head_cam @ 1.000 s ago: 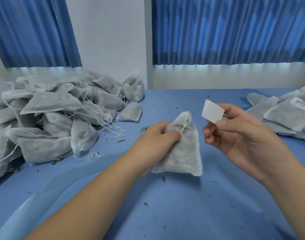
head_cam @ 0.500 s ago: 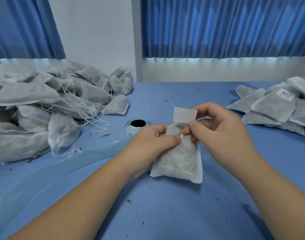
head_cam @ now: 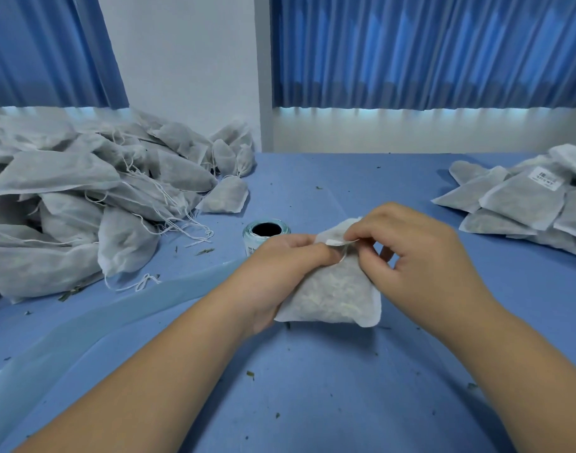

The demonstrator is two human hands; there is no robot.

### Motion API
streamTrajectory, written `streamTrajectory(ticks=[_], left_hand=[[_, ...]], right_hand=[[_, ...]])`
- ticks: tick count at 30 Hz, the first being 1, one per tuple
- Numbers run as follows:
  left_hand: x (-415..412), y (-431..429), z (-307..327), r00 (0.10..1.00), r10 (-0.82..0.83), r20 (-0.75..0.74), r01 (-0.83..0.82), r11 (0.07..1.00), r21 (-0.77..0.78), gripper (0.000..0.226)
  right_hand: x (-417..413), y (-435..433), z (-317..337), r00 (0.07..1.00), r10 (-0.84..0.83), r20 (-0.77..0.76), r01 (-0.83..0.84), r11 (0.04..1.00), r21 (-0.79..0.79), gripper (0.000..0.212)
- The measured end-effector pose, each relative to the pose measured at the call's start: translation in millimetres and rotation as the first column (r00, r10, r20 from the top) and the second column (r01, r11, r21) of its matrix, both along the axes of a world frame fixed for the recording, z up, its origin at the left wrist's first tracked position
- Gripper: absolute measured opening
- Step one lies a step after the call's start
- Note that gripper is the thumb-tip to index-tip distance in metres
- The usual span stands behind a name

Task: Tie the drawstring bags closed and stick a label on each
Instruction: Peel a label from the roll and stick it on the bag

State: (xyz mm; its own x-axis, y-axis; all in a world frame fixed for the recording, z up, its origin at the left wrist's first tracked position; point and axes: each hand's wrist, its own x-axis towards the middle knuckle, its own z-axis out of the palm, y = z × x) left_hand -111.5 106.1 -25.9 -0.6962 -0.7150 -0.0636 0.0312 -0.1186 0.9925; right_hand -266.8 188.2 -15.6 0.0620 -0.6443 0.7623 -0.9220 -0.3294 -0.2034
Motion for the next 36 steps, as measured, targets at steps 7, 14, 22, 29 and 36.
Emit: streamTrajectory(ticks=[7,14,22,29,36], left_hand=[[3.7,0.6,3.1,1.000,0.011,0.029,-0.013,0.999,0.045,0.019],[0.9,3.0,3.7,0.992,0.101,-0.078,-0.094,0.992,0.090,0.020],[-2.8,7.0,0.0,0.974,0.180,-0.139,-0.200,0.970,-0.139,0.029],[-8.0,11.8,-2.5,0.952,0.231,-0.198,-0.269,0.944,-0.193,0.028],[-12.6,14.7,-2.5,0.976,0.188,-0.115,-0.209,0.955,-0.211,0.035]], right_hand=[[3.4,4.3,0.4,0.998,-0.008,-0.054,0.019,0.980,0.198,0.025],[4.4,3.8,-0.5,0.997,0.005,-0.082,0.021,0.950,0.311,0.038],[8.1,-3.0,-0.9,0.774,-0.125,0.620,-0.097,0.946,0.310,0.027],[-0.4,-4.6,3.1,0.240,-0.109,0.965,-0.602,0.763,0.236,0.049],[-10.2,-6.5,-0.7,0.238,-0.158,0.958,-0.405,0.881,0.246,0.032]])
